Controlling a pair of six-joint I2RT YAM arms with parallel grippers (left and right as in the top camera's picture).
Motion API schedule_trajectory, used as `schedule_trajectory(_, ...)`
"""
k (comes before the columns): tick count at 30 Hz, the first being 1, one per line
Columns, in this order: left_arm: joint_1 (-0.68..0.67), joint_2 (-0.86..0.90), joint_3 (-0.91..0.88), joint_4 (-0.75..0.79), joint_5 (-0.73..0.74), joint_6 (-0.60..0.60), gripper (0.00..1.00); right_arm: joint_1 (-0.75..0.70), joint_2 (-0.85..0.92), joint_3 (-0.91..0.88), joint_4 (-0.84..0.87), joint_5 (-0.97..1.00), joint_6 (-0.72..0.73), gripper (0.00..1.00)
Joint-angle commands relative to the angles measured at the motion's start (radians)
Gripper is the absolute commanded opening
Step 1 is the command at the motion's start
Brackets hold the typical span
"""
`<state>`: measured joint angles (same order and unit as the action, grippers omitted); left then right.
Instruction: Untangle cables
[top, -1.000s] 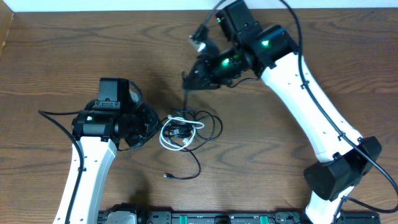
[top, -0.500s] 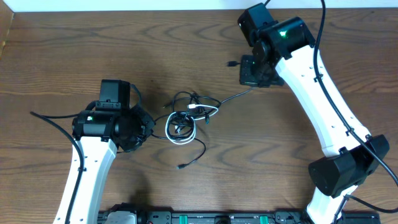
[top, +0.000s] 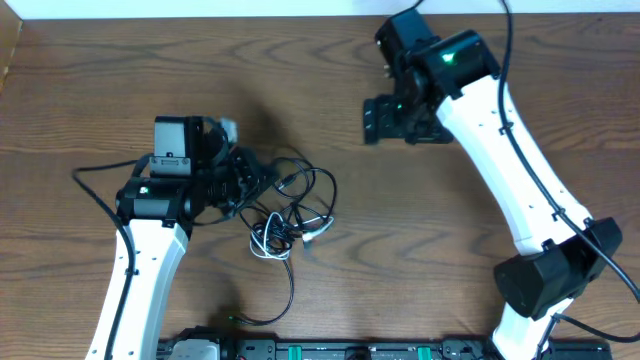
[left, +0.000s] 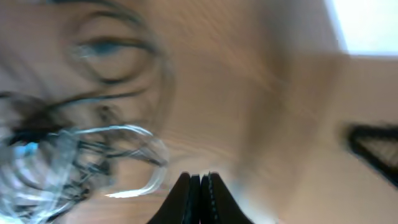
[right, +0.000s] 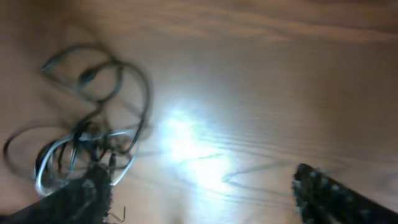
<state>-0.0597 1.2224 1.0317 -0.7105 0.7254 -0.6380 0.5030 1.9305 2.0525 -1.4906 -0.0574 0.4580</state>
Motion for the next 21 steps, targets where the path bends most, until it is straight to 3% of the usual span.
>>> schedule_trajectory(1,0.002,-0.010,0.008,0.060,0.254,0.043,0.07,0.050,-0.027,0.011,0.011,-0.077,-0.074,0.94)
schedule_trajectory(5,0.002,-0.016,0.008,0.024,0.100,-0.027,0.08,0.103,-0.027,-0.009,0.050,-0.076,-0.074,0.99)
schedule_trajectory(8,0.002,-0.014,0.008,-0.129,-0.190,-0.075,0.08,0.135,-0.027,-0.049,0.088,-0.076,-0.070,0.99)
schedule_trajectory(11,0.003,-0.012,0.008,-0.277,-0.472,-0.164,0.17,0.158,-0.027,-0.106,0.119,-0.076,-0.070,0.99)
schedule_trajectory(12,0.007,-0.011,0.008,-0.307,-0.533,-0.190,0.27,0.163,-0.027,-0.130,0.135,-0.076,-0.070,0.99)
schedule_trajectory(14,0.031,-0.011,0.008,-0.331,-0.569,-0.203,0.36,0.170,-0.027,-0.183,0.174,-0.080,-0.070,0.99)
schedule_trajectory(18,0.099,-0.010,0.008,-0.344,-0.534,-0.203,0.40,0.186,-0.027,-0.306,0.293,-0.196,-0.142,0.99)
schedule_trajectory(21,0.129,-0.008,0.008,-0.349,-0.535,-0.203,0.59,0.211,-0.027,-0.398,0.396,-0.290,-0.222,0.91)
